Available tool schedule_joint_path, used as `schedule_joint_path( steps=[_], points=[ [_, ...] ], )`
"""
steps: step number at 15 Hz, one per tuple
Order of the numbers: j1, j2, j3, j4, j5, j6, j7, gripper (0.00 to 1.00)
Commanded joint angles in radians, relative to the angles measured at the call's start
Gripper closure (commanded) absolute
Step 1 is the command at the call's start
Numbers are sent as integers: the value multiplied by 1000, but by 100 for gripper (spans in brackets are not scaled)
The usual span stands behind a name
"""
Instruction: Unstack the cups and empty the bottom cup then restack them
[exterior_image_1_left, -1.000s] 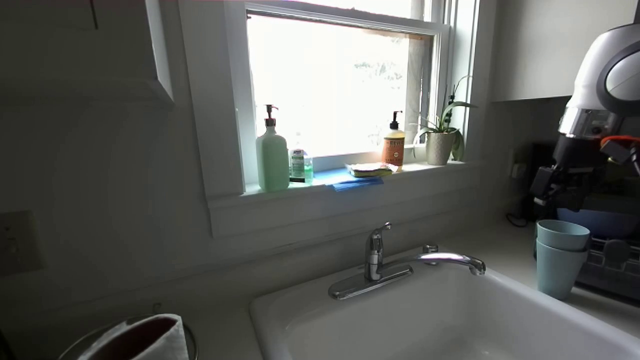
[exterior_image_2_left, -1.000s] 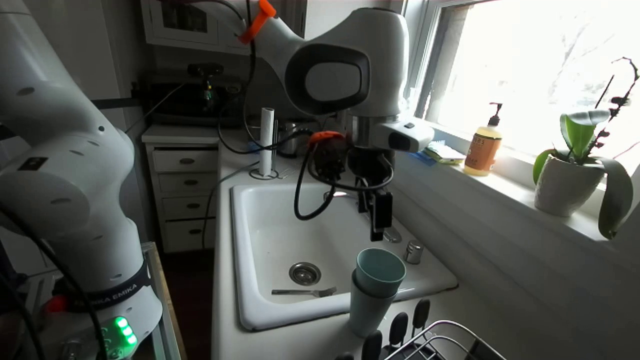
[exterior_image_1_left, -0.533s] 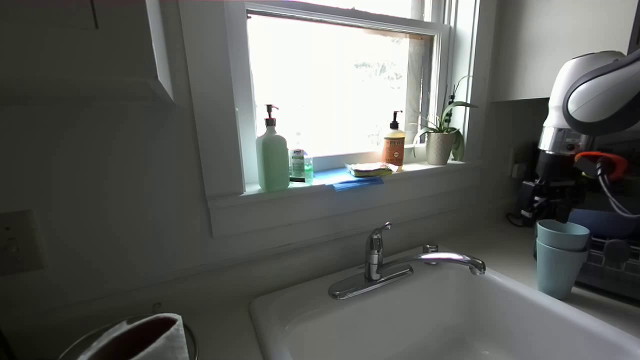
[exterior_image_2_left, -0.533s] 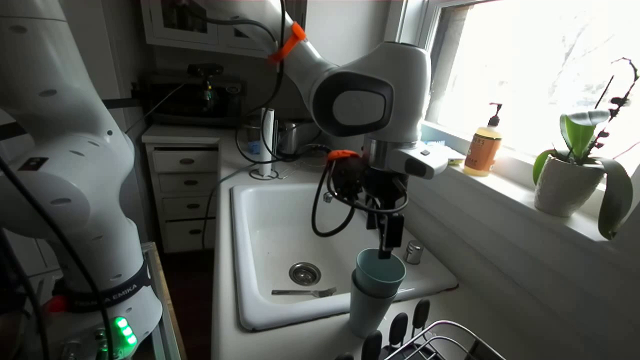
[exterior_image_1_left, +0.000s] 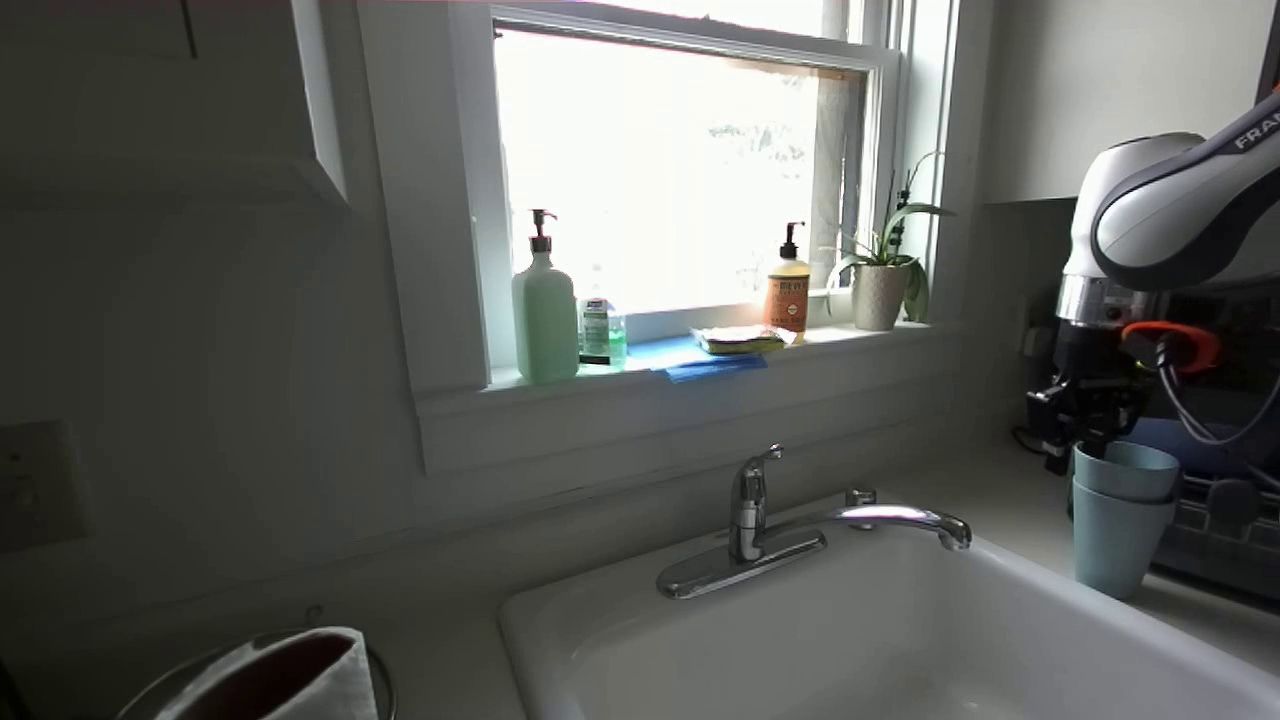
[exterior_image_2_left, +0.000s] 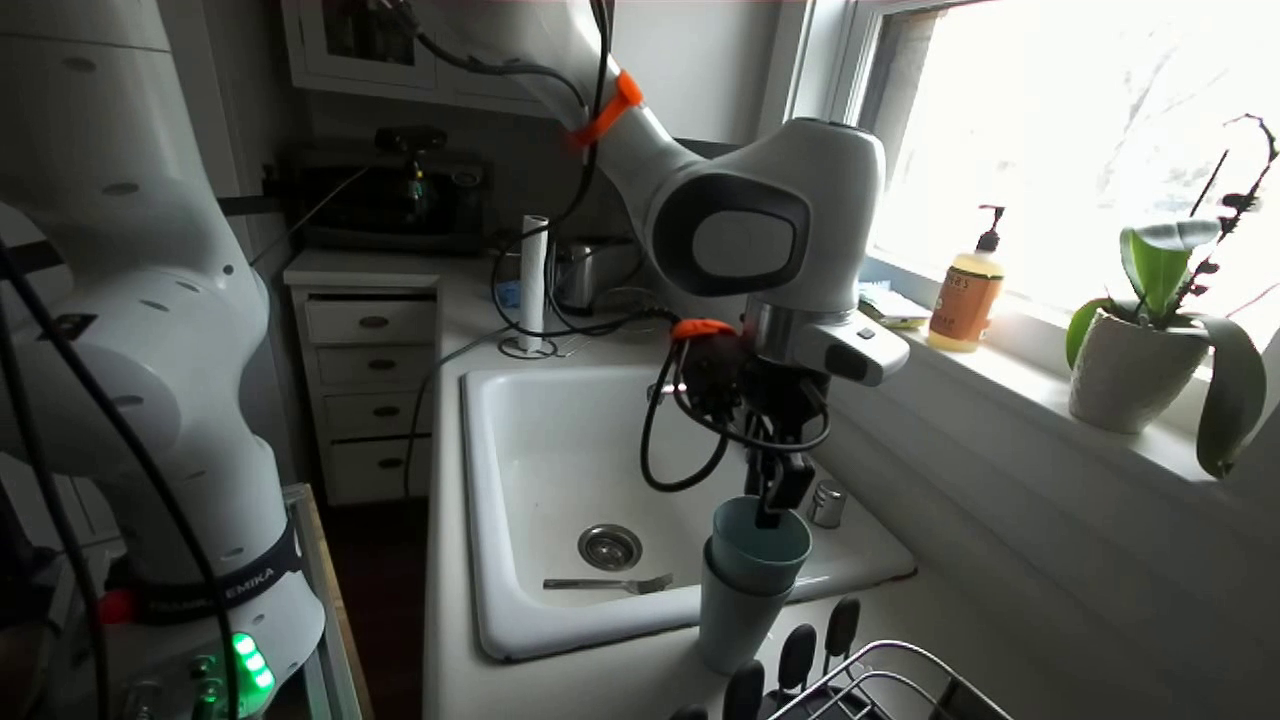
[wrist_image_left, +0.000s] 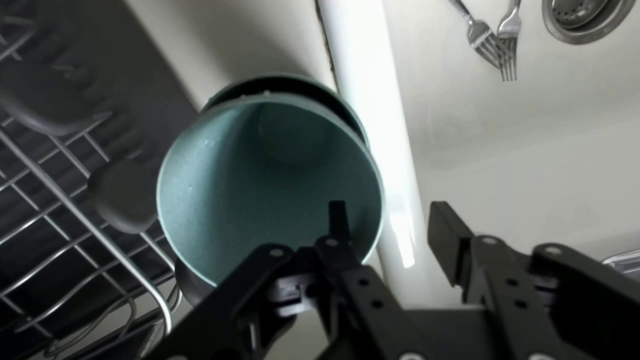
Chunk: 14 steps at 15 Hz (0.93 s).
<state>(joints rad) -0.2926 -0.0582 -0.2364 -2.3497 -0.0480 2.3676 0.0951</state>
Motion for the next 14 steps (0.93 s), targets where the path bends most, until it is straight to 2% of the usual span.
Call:
schedule_joint_path(
  steps=[1, 4, 9, 14],
  points=[
    [7, 17, -13, 29, 27, -13, 16, 84],
    [5, 6, -18, 33, 21, -27, 17, 100],
    [6, -34, -18, 48, -15, -95, 34, 99],
    [4, -64, -10, 79, -75, -210, 82, 99]
  ],
)
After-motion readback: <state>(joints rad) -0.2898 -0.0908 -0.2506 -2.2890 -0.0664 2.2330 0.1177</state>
